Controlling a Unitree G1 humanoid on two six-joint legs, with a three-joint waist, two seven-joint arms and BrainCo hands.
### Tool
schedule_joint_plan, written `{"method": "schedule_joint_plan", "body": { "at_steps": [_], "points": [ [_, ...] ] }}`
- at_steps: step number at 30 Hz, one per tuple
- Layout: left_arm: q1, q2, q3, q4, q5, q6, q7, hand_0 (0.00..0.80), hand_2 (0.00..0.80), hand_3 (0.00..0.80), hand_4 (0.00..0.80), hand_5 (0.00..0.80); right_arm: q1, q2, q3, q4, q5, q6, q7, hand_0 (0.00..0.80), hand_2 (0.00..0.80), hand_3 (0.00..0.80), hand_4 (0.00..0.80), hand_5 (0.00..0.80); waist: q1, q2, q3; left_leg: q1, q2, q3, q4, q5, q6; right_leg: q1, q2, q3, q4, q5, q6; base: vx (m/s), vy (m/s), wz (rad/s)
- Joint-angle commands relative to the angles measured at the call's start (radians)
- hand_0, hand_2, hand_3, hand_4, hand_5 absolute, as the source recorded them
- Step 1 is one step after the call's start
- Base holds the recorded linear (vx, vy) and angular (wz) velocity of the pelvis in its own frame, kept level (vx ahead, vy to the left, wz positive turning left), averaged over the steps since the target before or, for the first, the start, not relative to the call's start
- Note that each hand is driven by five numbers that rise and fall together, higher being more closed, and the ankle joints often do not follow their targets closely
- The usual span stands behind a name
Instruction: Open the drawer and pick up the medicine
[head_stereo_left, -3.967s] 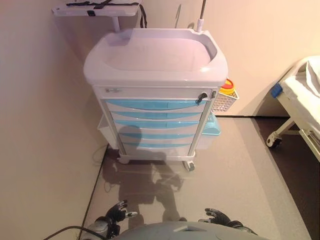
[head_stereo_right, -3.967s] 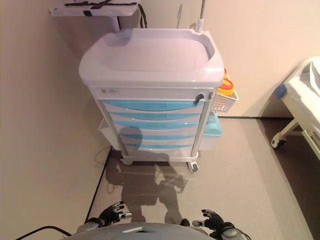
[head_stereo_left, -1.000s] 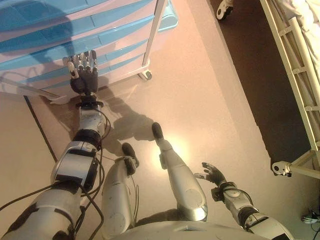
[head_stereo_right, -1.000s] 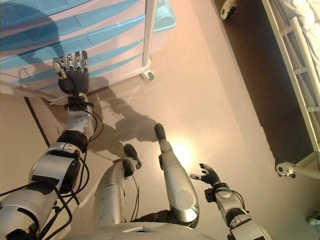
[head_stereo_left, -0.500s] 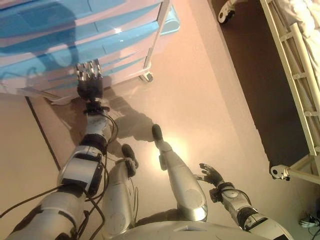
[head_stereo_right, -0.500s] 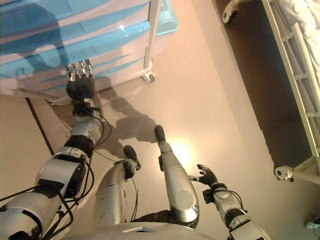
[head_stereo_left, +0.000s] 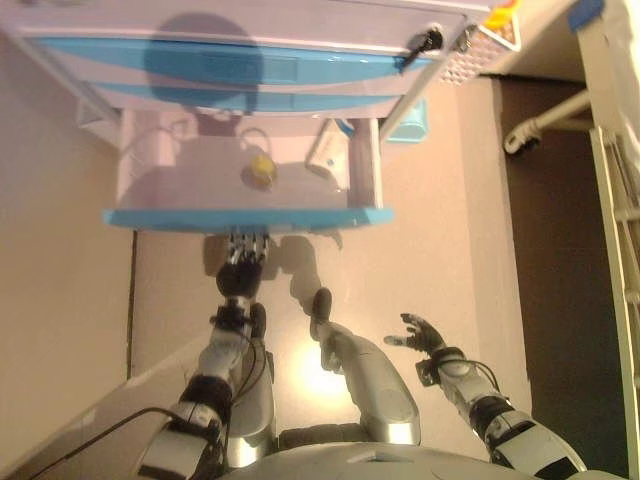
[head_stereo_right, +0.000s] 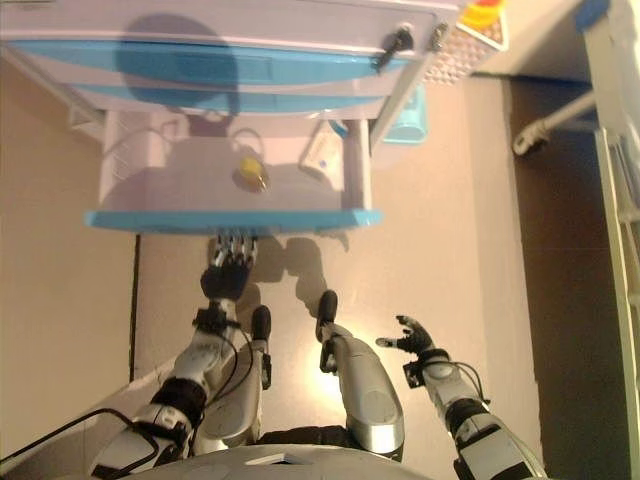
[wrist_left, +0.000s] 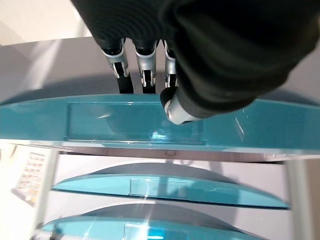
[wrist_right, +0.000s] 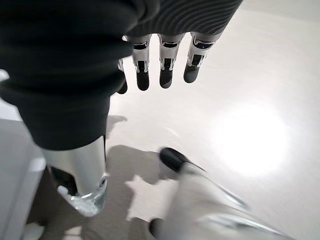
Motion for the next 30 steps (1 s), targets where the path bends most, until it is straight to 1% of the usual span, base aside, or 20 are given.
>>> {"method": "schedule_joint_plan", "body": {
  "at_steps": [1,2,4,5,7,10,11,13,16,17,18,19,20,21,22,23,24,26,28,30],
  "points": [
    [0.06,0.054,0.115,-0.152,-0.021,0.127,-0.384,0.8,0.8,0.8,0.8,0.8,0.054,-0.1,-0.046,0.034,-0.044,0.021,0.006,0.0,0.0,0.0,0.0,0.0,0.114,0.11,-0.136,-0.076,-0.053,-0.008,0.024,-0.023,0.039,0.072,-0.015,-0.006,0.069,-0.129,0.053,-0.008,-0.084,0.34],
    [0.094,0.057,0.121,-0.091,0.003,0.158,-0.409,0.8,0.8,0.8,0.8,0.8,0.051,-0.106,-0.058,0.042,-0.045,0.02,0.008,0.0,0.0,0.0,0.0,0.0,0.124,0.116,-0.145,-0.073,-0.054,-0.015,0.011,-0.012,0.037,0.08,-0.017,-0.019,0.057,-0.122,0.056,-0.022,-0.082,0.54],
    [0.167,0.071,0.145,0.032,0.041,0.194,-0.404,0.8,0.8,0.8,0.8,0.8,0.047,-0.116,-0.086,0.057,-0.043,0.017,0.019,0.0,0.0,0.0,0.0,0.0,0.144,0.126,-0.158,-0.058,-0.06,-0.03,-0.01,0.002,0.033,0.103,-0.019,-0.04,0.033,-0.114,0.061,-0.013,-0.07,0.55],
    [0.195,0.073,0.165,0.084,0.064,0.225,-0.398,0.8,0.8,0.8,0.8,0.8,0.048,-0.117,-0.099,0.066,-0.045,0.014,0.026,0.0,0.0,0.0,0.0,0.0,0.15,0.13,-0.166,-0.05,-0.062,-0.033,-0.02,0.007,0.032,0.113,-0.019,-0.049,0.022,-0.11,0.063,0.014,-0.045,0.28],
    [0.245,0.071,0.202,0.178,0.116,0.236,-0.348,0.8,0.8,0.8,0.8,0.8,0.052,-0.111,-0.119,0.086,-0.045,0.005,0.031,0.0,0.0,0.0,0.0,0.0,0.163,0.136,-0.183,-0.034,-0.068,-0.044,-0.042,0.017,0.03,0.132,-0.02,-0.064,-0.001,-0.104,0.069,0.024,-0.028,0.24],
    [0.306,0.064,0.272,0.281,0.218,0.241,-0.25,0.8,0.8,0.8,0.8,0.8,0.065,-0.099,-0.155,0.111,-0.034,-0.003,0.043,0.0,0.0,0.0,0.0,0.0,0.177,0.144,-0.213,-0.015,-0.081,-0.057,-0.065,0.025,0.028,0.153,-0.023,-0.076,-0.03,-0.095,0.077,0.053,0.01,0.2],
    [0.319,0.061,0.287,0.307,0.257,0.224,-0.212,0.8,0.8,0.8,0.8,0.8,0.07,-0.094,-0.166,0.118,-0.037,-0.004,0.046,0.0,0.0,0.0,0.0,0.0,0.179,0.146,-0.223,-0.009,-0.086,-0.061,-0.07,0.026,0.028,0.159,-0.025,-0.078,-0.037,-0.093,0.079,0.059,0.036,0.29],
    [0.332,0.062,0.306,0.348,0.324,0.22,-0.163,0.8,0.8,0.8,0.8,0.8,0.079,-0.085,-0.18,0.133,-0.044,-0.007,0.044,0.0,0.0,0.0,0.0,0.0,0.181,0.152,-0.241,0.001,-0.092,-0.064,-0.078,0.027,0.028,0.168,-0.028,-0.084,-0.045,-0.092,0.081,0.069,0.055,0.35],
    [0.333,0.077,0.314,0.435,0.469,0.145,-0.047,0.8,0.8,0.8,0.8,0.8,0.092,-0.074,-0.199,0.166,-0.066,-0.017,0.042,0.0,0.0,0.0,0.0,0.0,0.174,0.162,-0.268,0.016,-0.102,-0.064,-0.086,0.024,0.031,0.178,-0.034,-0.088,-0.049,-0.093,0.086,0.077,0.088,0.19],
    [0.33,0.081,0.319,0.465,0.54,0.084,0.007,0.612,0.612,0.612,0.612,0.612,0.098,-0.071,-0.202,0.172,-0.076,-0.021,0.04,0.0,0.0,0.0,0.0,0.0,0.17,0.164,-0.275,0.021,-0.104,-0.063,-0.088,0.023,0.032,0.18,-0.036,-0.089,-0.049,-0.095,0.087,0.075,0.071,0.06],
    [0.322,0.089,0.311,0.489,0.597,0.022,0.083,0.0,0.0,0.0,0.0,0.0,0.105,-0.067,-0.203,0.176,-0.081,-0.022,0.037,0.0,0.0,0.0,0.0,0.0,0.164,0.163,-0.283,0.026,-0.105,-0.061,-0.089,0.021,0.033,0.183,-0.038,-0.089,-0.049,-0.095,0.088,0.074,0.069,0.01],
    [0.314,0.098,0.301,0.509,0.663,-0.021,0.151,0.0,0.0,0.0,0.0,0.0,0.111,-0.065,-0.204,0.184,-0.09,-0.025,0.034,0.0,0.0,0.0,0.0,0.0,0.156,0.163,-0.289,0.03,-0.105,-0.056,-0.089,0.019,0.034,0.184,-0.038,-0.088,-0.049,-0.097,0.088,0.068,0.058,0.02],
    [0.306,0.101,0.301,0.526,0.72,-0.064,0.192,0.0,0.0,0.0,0.0,0.0,0.116,-0.063,-0.204,0.187,-0.098,-0.025,0.03,0.0,0.0,0.0,0.0,0.0,0.15,0.162,-0.295,0.033,-0.105,-0.054,-0.09,0.018,0.035,0.186,-0.038,-0.086,-0.05,-0.097,0.089,0.067,0.052,0.05],
    [0.295,0.108,0.292,0.539,0.763,-0.103,0.265,0.0,0.0,0.0,0.0,0.0,0.123,-0.062,-0.205,0.193,-0.108,-0.023,0.023,0.0,0.0,0.0,0.0,0.0,0.142,0.161,-0.301,0.037,-0.105,-0.051,-0.09,0.016,0.037,0.187,-0.038,-0.082,-0.05,-0.097,0.089,0.068,0.048,0.07],
    [0.286,0.111,0.283,0.546,0.801,-0.123,0.322,0.0,0.0,0.0,0.0,0.0,0.131,-0.061,-0.206,0.2,-0.112,-0.023,0.02,0.0,0.0,0.0,0.0,0.0,0.135,0.16,-0.307,0.041,-0.105,-0.046,-0.089,0.013,0.038,0.189,-0.039,-0.079,-0.051,-0.097,0.09,0.081,0.06,0.07],
    [0.276,0.115,0.276,0.553,0.891,-0.172,0.401,0.0,0.0,0.0,0.0,0.0,0.142,-0.061,-0.209,0.205,-0.116,-0.019,0.015,0.0,0.0,0.0,0.0,0.0,0.127,0.158,-0.315,0.047,-0.104,-0.041,-0.089,0.009,0.039,0.192,-0.04,-0.075,-0.053,-0.097,0.091,0.068,0.051,0.0],
    [0.272,0.115,0.274,0.554,0.924,-0.188,0.444,0.0,0.0,0.0,0.0,0.0,0.146,-0.061,-0.21,0.206,-0.116,-0.013,0.009,0.0,0.0,0.0,0.0,0.0,0.125,0.158,-0.317,0.05,-0.104,-0.039,-0.09,0.007,0.039,0.194,-0.04,-0.073,-0.055,-0.097,0.091,0.089,0.051,-0.05],
    [0.248,0.126,0.217,0.562,1.117,-0.264,0.61,0.0,0.0,0.0,0.0,0.0,0.164,-0.057,-0.215,0.222,-0.113,-0.004,-0.017,0.0,0.0,0.0,0.0,0.0,0.109,0.151,-0.334,0.059,-0.103,-0.027,-0.089,0.001,0.046,0.199,-0.041,-0.061,-0.058,-0.093,0.094,0.089,0.033,-0.07],
    [0.227,0.134,0.155,0.556,1.279,-0.291,0.718,0.0,0.0,0.0,0.0,0.0,0.176,-0.056,-0.221,0.229,-0.088,0.017,-0.043,0.0,0.0,0.0,0.0,0.0,0.096,0.146,-0.344,0.069,-0.101,-0.015,-0.093,-0.002,0.052,0.203,-0.039,-0.049,-0.064,-0.088,0.096,0.066,0.017,-0.01],
    [0.203,0.142,0.092,0.544,1.401,-0.279,0.776,0.0,0.0,0.0,0.0,0.0,0.185,-0.061,-0.24,0.239,-0.067,0.043,-0.074,0.0,0.0,0.0,0.0,0.0,0.079,0.142,-0.353,0.081,-0.1,-0.003,-0.099,-0.007,0.058,0.206,-0.035,-0.032,-0.07,-0.083,0.1,0.054,0.028,-0.15]
  ]
}}
